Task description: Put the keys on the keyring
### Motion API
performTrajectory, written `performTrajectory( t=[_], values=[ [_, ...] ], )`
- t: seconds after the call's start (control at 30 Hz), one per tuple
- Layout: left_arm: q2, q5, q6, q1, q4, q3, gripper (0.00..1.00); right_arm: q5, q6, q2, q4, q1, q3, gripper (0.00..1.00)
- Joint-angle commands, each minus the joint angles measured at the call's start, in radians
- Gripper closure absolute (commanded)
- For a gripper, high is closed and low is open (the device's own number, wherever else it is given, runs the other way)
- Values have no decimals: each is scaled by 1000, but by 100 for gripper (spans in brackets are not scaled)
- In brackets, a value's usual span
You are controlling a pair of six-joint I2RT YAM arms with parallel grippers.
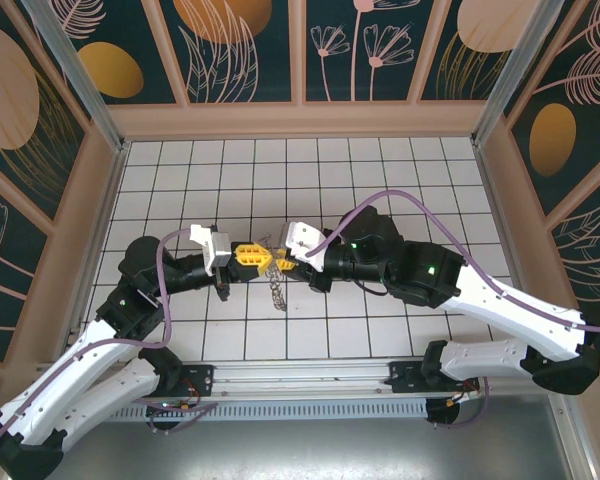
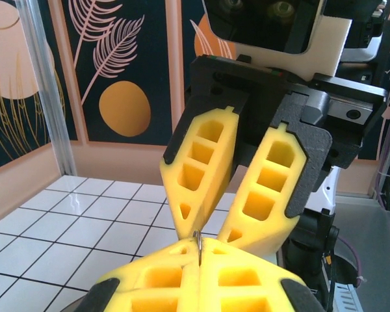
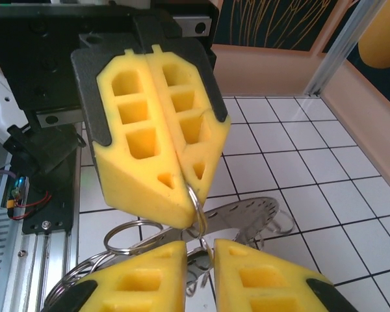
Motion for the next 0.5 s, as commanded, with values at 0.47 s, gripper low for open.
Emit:
performTrajectory(
  t=[0.47],
  values=[
    [-31,78,-58,1,151,-6,100,-39,12,-17,36,-10,-12,93]
  ],
)
